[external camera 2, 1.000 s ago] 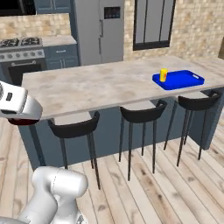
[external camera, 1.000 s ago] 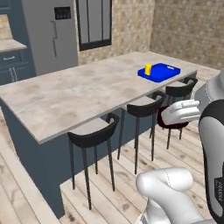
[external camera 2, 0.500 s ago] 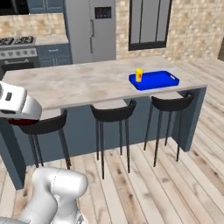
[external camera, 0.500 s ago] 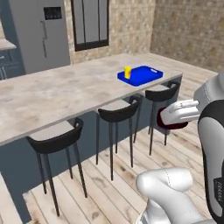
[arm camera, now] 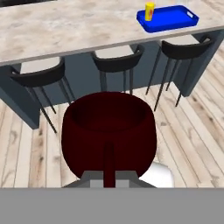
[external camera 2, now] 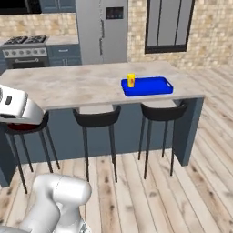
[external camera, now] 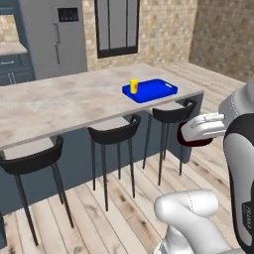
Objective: There is a tray on the dining counter. Grab the cup, mug, and pitcher and place them on the tray. The pitcher may be placed next to the tray if it cannot fit the tray.
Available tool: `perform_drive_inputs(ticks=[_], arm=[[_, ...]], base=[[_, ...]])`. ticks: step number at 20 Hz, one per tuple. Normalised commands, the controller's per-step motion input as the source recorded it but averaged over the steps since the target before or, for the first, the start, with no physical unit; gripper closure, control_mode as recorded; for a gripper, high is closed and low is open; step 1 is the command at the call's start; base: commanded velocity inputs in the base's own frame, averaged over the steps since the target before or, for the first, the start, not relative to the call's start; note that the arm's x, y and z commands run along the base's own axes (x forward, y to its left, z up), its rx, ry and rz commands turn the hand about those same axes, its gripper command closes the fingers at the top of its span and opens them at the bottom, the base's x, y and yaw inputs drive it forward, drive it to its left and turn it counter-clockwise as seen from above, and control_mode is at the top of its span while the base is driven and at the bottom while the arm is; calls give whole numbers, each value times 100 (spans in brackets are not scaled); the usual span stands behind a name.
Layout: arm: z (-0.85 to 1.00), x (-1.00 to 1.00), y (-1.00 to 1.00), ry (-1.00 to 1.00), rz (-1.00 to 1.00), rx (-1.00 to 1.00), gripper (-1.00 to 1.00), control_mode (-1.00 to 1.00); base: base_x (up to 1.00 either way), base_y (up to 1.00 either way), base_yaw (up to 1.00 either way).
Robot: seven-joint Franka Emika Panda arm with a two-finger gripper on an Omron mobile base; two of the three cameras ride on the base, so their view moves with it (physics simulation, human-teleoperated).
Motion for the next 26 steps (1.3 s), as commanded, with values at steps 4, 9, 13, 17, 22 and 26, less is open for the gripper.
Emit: perform_drive_inputs(ticks=[4, 9, 13, 17, 22, 26], arm=[[0, 0, 0, 0, 0, 0, 100, 100], [0, 0, 0, 0, 0, 0, 100, 100], [0, 0, 0, 0, 0, 0, 100, 100], [0, 0, 0, 0, 0, 0, 100, 100], [0, 0, 0, 0, 0, 0, 100, 100], [0, 0, 0, 0, 0, 0, 100, 100]], base=[[0, -100, 27], [22, -100, 19], [75, -100, 0], [89, -100, 0], [99, -94, 0], [78, -66, 4]])
